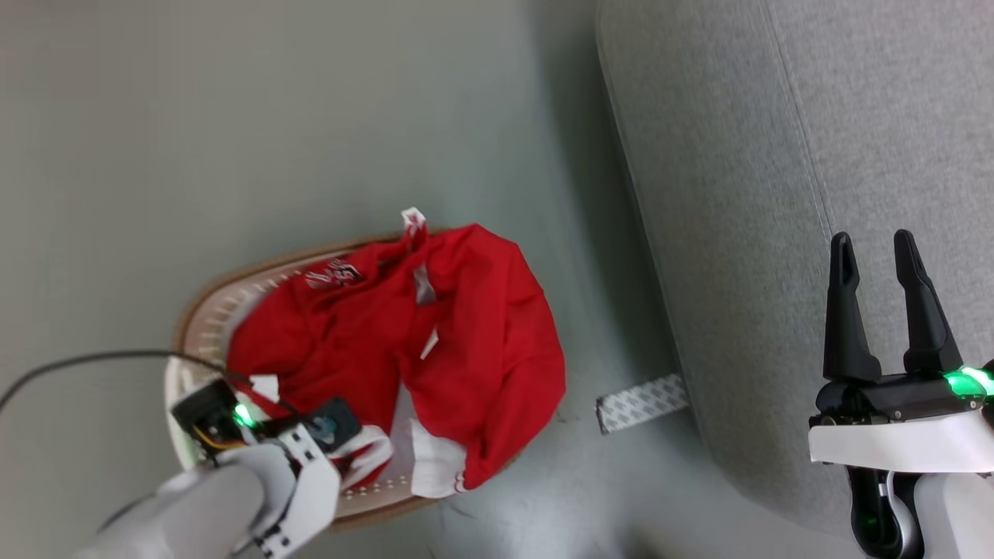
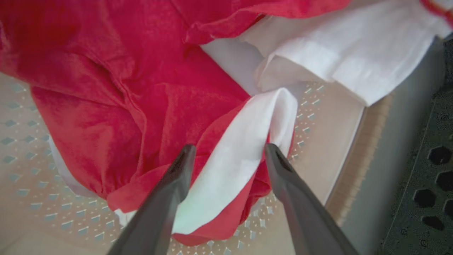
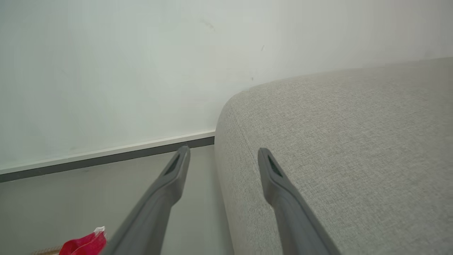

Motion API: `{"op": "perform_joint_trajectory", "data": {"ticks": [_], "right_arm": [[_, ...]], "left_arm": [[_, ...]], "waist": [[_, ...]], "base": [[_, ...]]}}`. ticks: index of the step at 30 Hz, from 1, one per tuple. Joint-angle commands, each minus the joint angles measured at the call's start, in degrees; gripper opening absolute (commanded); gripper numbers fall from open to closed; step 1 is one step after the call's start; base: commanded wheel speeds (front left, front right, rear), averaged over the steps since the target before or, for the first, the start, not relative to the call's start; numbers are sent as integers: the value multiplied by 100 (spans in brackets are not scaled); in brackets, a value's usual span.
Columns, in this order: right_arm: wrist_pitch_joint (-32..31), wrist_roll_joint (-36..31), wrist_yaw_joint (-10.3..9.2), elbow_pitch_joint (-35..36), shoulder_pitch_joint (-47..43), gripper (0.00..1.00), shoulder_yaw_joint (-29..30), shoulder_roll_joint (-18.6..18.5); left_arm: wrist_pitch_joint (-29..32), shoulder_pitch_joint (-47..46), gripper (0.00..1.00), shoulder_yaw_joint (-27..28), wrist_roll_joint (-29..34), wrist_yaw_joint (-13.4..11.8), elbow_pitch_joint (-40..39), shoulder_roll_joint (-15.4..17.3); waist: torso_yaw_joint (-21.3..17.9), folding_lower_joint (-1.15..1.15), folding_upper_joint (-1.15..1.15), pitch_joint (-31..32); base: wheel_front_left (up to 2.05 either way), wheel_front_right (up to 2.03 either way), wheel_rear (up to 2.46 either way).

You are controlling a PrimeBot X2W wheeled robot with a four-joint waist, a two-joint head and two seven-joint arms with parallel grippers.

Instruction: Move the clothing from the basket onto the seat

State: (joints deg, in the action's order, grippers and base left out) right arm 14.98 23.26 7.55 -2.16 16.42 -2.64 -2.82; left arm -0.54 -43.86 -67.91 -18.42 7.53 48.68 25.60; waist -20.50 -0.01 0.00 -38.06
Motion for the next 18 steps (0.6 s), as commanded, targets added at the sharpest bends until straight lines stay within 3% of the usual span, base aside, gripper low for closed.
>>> {"op": "perform_joint_trajectory", "data": {"ticks": [1, 15, 16, 17, 18], "right_arm": [[19, 70, -12, 29, 87, 100, -12, 1], [19, 322, -12, 139, 221, 100, -237, 1], [19, 326, -12, 136, 222, 100, -252, 1], [19, 329, -12, 134, 225, 100, -267, 1], [19, 329, -12, 130, 230, 100, -284, 1]], "left_arm": [[62, -197, 100, -156, -69, -8, 100, 87], [466, -793, 100, -540, 1, -8, 947, 139], [438, -799, 68, -543, -3, -8, 997, 116], [407, -803, 29, -544, -34, -8, 1043, 96], [387, -814, 0, -545, -29, -8, 1085, 75]], "waist": [[-167, 1, 0, -231], [-485, 1, 0, -888], [-485, 1, 0, -902], [-481, 1, 0, -915], [-474, 1, 0, -920]], "base": [[0, 0, 0], [0, 0, 0], [0, 0, 0], [0, 0, 0], [0, 0, 0]]}}
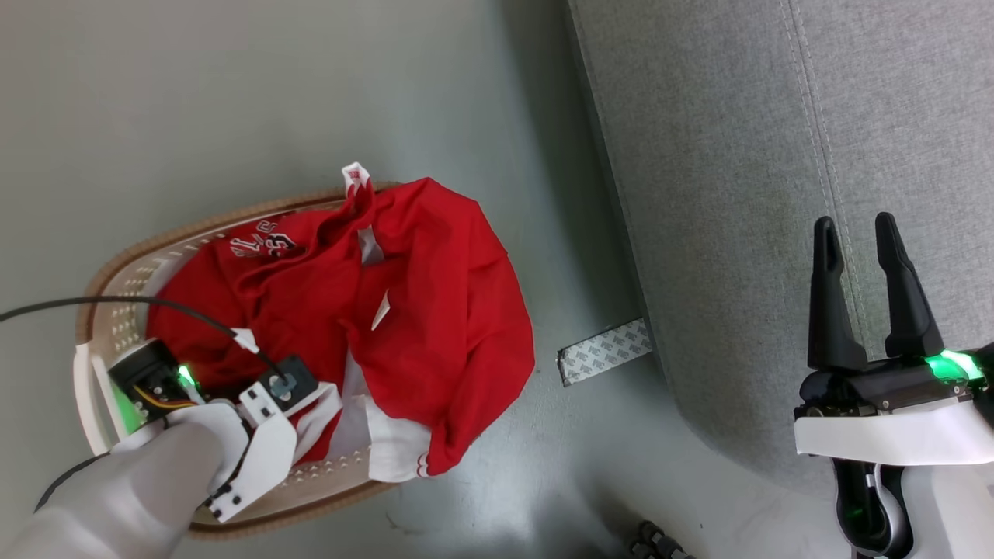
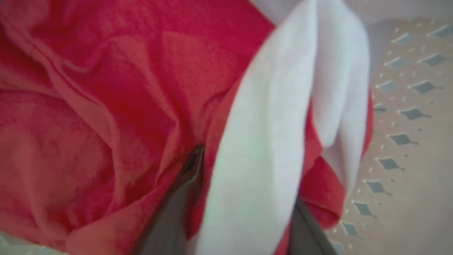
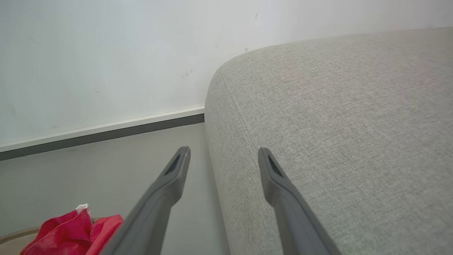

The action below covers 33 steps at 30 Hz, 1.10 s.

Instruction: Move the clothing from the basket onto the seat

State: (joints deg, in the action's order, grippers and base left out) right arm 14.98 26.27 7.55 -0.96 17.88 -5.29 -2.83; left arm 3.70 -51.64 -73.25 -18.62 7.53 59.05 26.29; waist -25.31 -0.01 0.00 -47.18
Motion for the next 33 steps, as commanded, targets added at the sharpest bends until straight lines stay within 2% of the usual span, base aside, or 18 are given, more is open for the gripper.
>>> {"op": "perform_joint_trajectory", "data": {"ticks": [1, 8, 15, 26, 33], "right_arm": [[20, 23, -12, 3, 86, 100, -26, 1], [19, -103, -12, -79, 114, 100, -13, 1], [19, -143, -12, -166, 79, 100, 112, -1], [19, -654, -12, -427, -220, 100, 253, -4], [16, -837, -12, -624, -472, 100, 329, -10]], "left_arm": [[-72, -34, 0, -10, -7, -8, 86, -17], [-384, 105, 0, -16, -160, -8, 255, -256], [-775, 266, 0, 36, -397, -8, 488, -634], [-1683, 774, 0, 326, -957, -30, 737, -1418], [-1885, 1146, 0, 703, -1234, -150, 372, -1674]], "waist": [[20, 1, 0, -3], [141, 1, 0, 269], [371, 1, 0, 926], [1033, 1, 0, 2370], [1542, 1, 0, 3205]], "base": [[0, 0, 0], [0, 0, 0], [0, 0, 0], [0, 0, 0], [0, 0, 0]]}}
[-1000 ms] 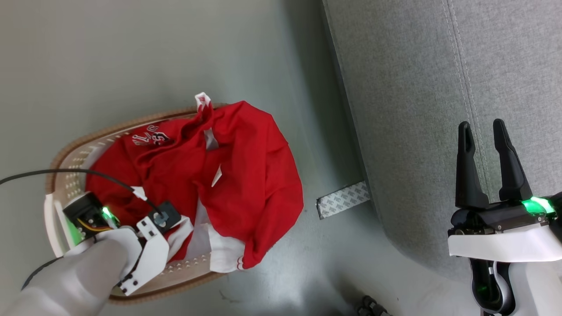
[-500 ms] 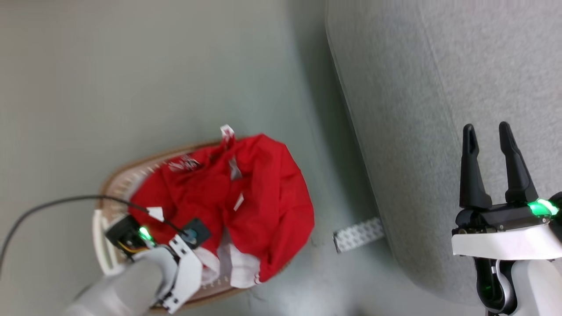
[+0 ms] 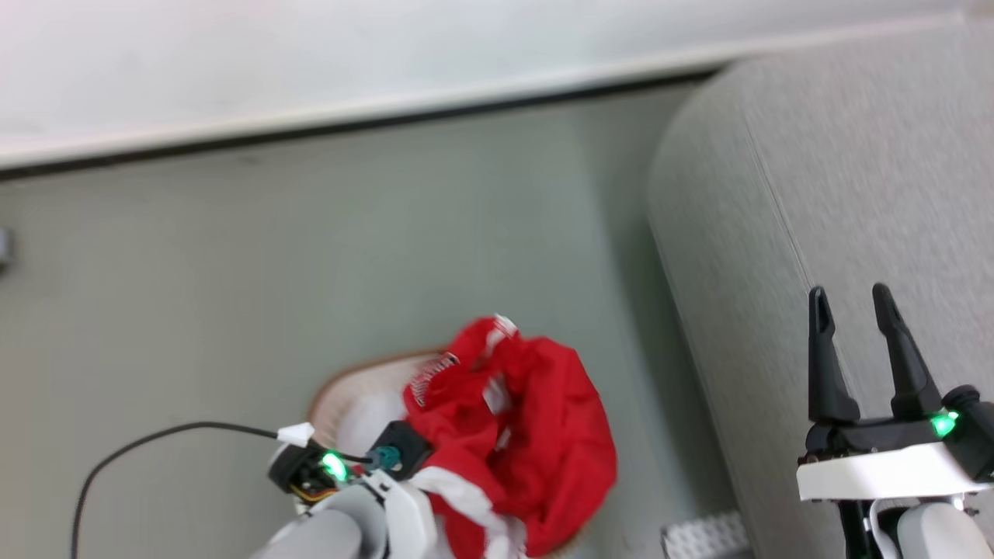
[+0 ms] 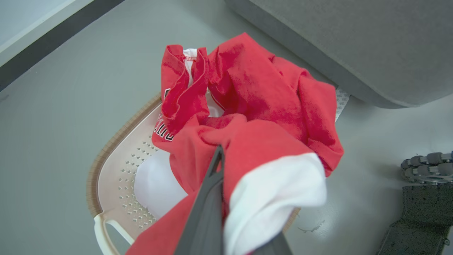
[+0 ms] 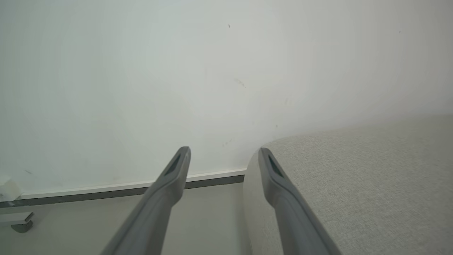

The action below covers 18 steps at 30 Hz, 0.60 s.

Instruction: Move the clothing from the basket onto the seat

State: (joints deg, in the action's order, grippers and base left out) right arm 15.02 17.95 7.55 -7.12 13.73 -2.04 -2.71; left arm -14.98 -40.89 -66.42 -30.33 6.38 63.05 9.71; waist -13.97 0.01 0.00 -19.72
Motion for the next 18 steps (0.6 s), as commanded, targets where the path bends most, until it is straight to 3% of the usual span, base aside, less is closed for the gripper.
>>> {"op": "perform_joint_trajectory", "data": {"ticks": [1, 9, 18], "right_arm": [[11, -35, -12, -39, -95, 100, 10, -20], [10, -111, -12, -229, -307, 100, -70, -20], [10, -33, -12, -337, -570, 100, -249, -16]], "left_arm": [[-21, 113, 0, 91, -99, -51, -165, -33], [-23, 631, 0, 763, -151, -235, -1337, 222], [-23, 1032, 0, 1441, -46, -520, -2816, 594]], "waist": [[485, -1, 0, 581], [859, -1, 0, 1254], [1014, -1, 0, 1760]], "base": [[0, 0, 0], [0, 0, 0], [0, 0, 0]]}}
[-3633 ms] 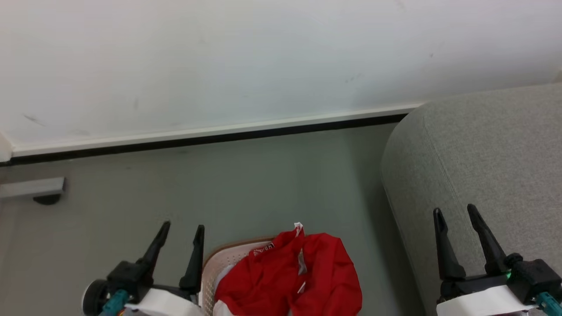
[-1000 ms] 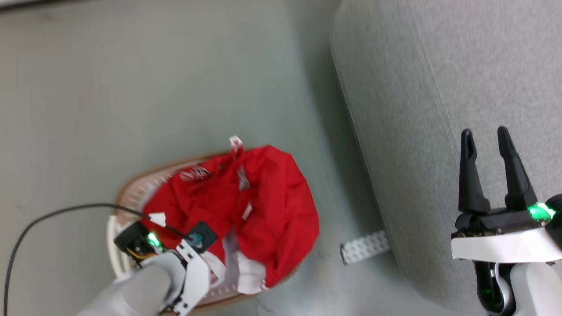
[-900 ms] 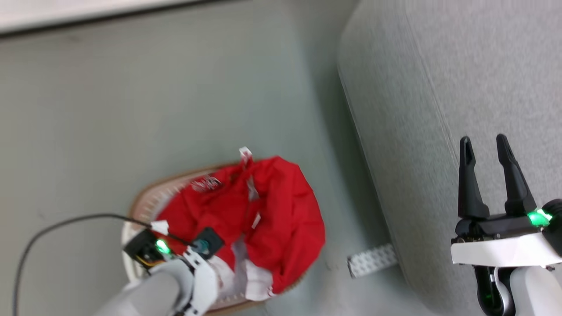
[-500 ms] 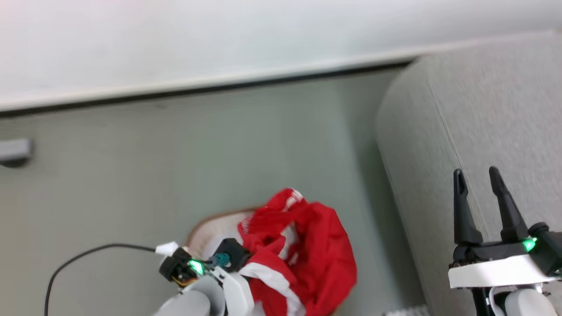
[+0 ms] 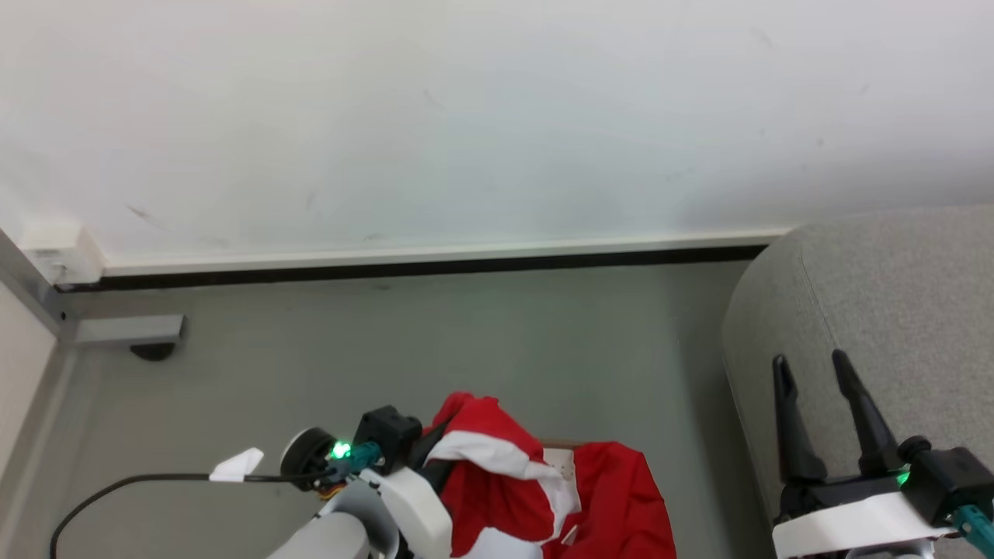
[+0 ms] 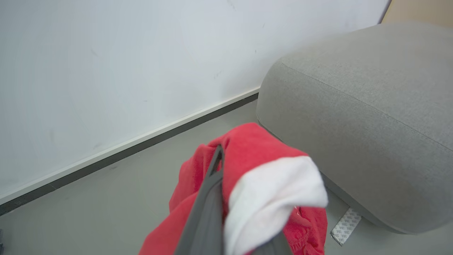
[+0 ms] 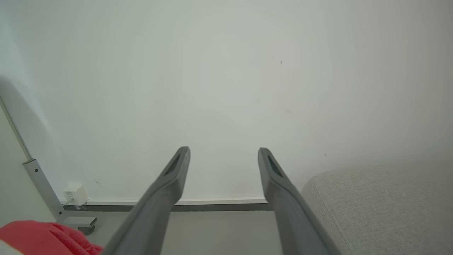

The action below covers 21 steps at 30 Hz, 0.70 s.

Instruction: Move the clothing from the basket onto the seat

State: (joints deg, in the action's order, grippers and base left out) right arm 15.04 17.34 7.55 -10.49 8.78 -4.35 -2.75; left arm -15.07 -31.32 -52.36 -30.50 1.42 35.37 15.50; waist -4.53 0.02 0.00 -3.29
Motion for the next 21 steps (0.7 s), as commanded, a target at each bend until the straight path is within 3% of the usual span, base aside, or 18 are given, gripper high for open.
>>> {"op": "perform_joint_trajectory", "data": {"ticks": [1, 21], "right_arm": [[9, 27, -12, -9, -110, 100, -51, -13], [9, -74, -12, 106, -256, 100, -837, -13]], "left_arm": [[-14, 75, 0, 100, -66, -61, -201, 37], [729, -307, 0, 1111, -864, -683, -2842, 455]], "waist": [[81, -2, 0, 158], [119, -2, 0, 398]], "base": [[0, 0, 0], [0, 0, 0]]}}
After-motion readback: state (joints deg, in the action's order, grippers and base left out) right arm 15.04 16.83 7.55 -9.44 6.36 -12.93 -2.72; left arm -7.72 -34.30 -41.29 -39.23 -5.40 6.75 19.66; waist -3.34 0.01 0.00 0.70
